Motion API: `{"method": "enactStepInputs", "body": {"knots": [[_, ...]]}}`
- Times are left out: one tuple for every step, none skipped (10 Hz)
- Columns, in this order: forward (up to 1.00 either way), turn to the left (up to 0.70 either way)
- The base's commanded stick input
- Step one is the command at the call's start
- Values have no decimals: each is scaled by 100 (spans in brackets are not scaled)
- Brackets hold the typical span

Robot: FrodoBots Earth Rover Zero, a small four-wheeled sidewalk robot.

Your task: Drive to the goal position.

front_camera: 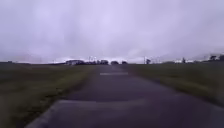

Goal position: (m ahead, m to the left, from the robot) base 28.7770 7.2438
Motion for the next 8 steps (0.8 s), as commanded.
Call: {"method": "enactStepInputs", "body": {"knots": [[100, 0], [100, 0], [100, 0], [100, 0], [100, 0], [100, 0], [100, 0], [100, 0]]}}
